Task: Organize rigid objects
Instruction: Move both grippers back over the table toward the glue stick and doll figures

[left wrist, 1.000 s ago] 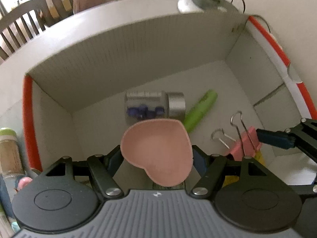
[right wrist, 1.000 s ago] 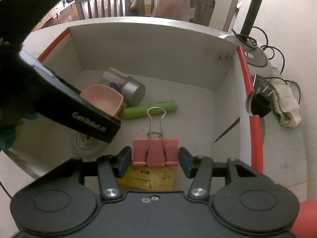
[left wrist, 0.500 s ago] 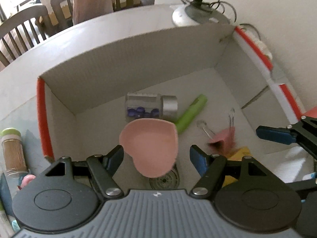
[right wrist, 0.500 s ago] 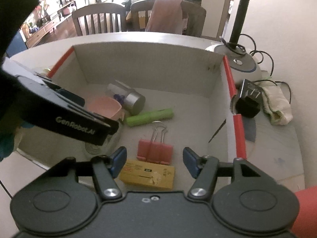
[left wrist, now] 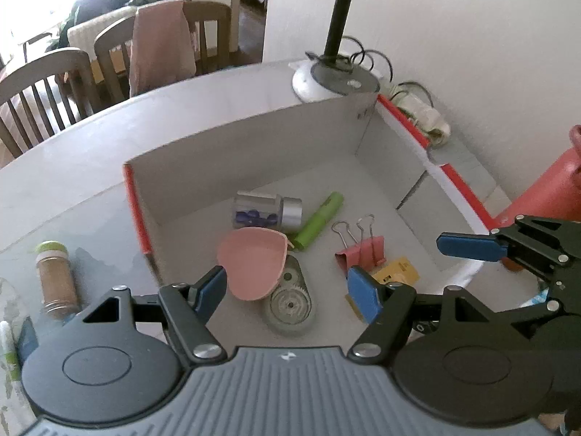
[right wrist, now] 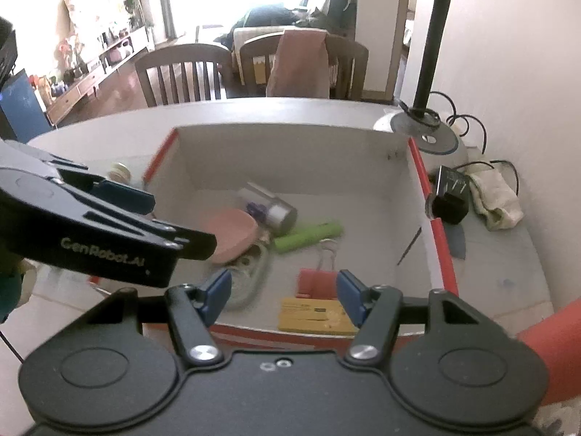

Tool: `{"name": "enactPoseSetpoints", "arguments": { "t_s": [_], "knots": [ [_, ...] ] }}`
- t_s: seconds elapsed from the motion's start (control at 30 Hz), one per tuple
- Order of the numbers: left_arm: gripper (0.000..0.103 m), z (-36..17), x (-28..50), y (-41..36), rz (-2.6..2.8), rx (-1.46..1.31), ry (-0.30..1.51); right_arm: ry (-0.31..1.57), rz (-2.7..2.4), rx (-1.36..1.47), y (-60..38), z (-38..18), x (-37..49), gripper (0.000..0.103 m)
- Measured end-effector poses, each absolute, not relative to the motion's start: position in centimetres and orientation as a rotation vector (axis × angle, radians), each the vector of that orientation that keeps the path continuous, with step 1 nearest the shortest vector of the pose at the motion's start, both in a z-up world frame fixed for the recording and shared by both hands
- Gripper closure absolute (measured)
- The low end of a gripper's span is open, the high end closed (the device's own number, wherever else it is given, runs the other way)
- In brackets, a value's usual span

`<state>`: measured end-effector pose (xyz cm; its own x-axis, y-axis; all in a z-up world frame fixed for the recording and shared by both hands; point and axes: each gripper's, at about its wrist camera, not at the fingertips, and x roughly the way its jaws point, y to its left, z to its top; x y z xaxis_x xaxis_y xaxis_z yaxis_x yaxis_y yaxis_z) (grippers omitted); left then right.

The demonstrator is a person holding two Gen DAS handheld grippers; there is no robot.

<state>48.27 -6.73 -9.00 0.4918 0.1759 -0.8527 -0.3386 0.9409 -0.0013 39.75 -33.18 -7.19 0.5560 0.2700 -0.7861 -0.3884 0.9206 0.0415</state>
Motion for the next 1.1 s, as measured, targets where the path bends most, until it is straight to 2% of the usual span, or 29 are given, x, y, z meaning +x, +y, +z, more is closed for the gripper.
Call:
{"name": "enactPoseSetpoints", "arguments": {
  "t_s": [0.47,0.53,0.67,0.83,0.93,1.03,1.1],
  "knots": [
    [0.029,-4.2,38.3,-5.1,0.243,-0.200,0.894,0.823,0.402,-0.086,-28.3,-3.8,33.5,0.026],
    [0.024,-3.8,36.8,-4.8,0.243,-0.197,0.882,0.814,0.406,-0.088,-27.3,-3.5,32.6,0.025],
    [0.024,-2.8,33.6,-4.0,0.245,-0.189,0.856,0.802,0.409,-0.075,-25.5,-3.3,31.1,0.023],
    [0.024,-2.2,30.3,-2.8,0.252,-0.170,0.836,0.765,0.426,-0.063,-23.3,-3.3,29.4,0.013],
    [0.019,-1.8,28.4,-1.8,0.262,-0.169,0.820,0.739,0.440,-0.060,-21.9,-3.3,28.6,0.011],
    [0.018,-1.7,26.6,-0.7,0.272,-0.184,0.806,0.713,0.459,-0.044,-20.6,-3.4,27.6,0.005],
    [0.018,-1.7,25.5,-0.1,0.281,-0.190,0.801,0.698,0.471,-0.039,-19.8,-3.6,27.3,0.004]
  ]
}}
